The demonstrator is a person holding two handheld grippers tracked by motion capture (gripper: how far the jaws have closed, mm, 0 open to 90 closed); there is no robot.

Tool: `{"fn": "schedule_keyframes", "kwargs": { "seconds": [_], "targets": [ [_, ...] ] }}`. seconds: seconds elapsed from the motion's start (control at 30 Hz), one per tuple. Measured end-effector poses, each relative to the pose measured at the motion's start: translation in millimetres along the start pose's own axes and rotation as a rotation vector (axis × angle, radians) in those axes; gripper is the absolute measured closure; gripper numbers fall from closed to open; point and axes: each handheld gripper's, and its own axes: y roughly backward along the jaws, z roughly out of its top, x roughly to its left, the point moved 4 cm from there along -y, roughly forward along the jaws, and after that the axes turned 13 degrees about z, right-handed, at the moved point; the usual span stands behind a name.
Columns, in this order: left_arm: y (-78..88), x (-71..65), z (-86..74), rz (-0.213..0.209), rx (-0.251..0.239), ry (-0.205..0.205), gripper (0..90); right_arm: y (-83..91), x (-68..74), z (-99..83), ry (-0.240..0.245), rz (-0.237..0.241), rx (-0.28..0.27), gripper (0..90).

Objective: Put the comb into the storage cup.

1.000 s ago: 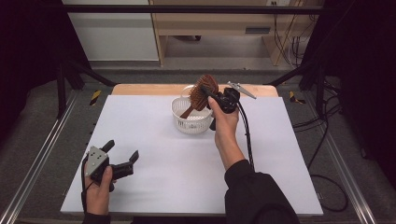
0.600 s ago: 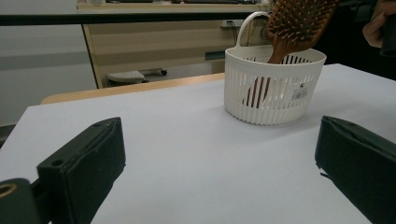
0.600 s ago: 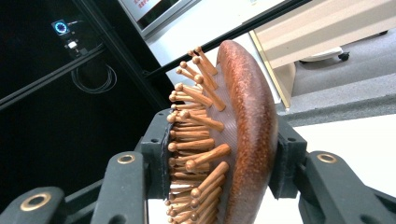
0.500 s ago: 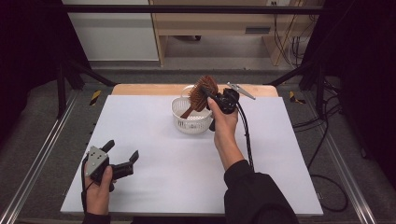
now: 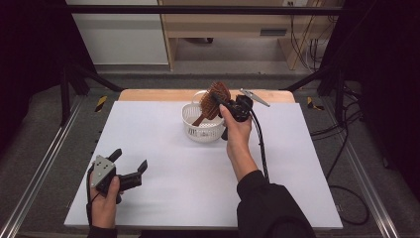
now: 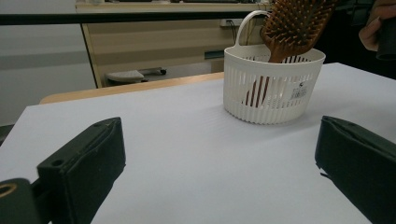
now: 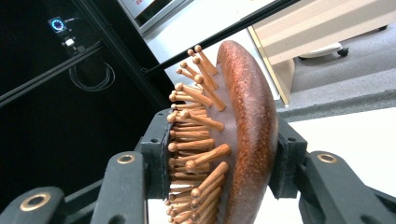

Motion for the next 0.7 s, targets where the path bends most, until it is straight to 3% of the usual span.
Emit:
{"fn": "schedule_keyframes", "kwargs": {
  "seconds": [0.7],
  "targets": [
    [-0.3,-0.4,-0.3,-0.002,0.001,0.002,1.6,0.6,-4.8,-4.1,-0.008,0.0,0.011,51.0]
  ]
}}
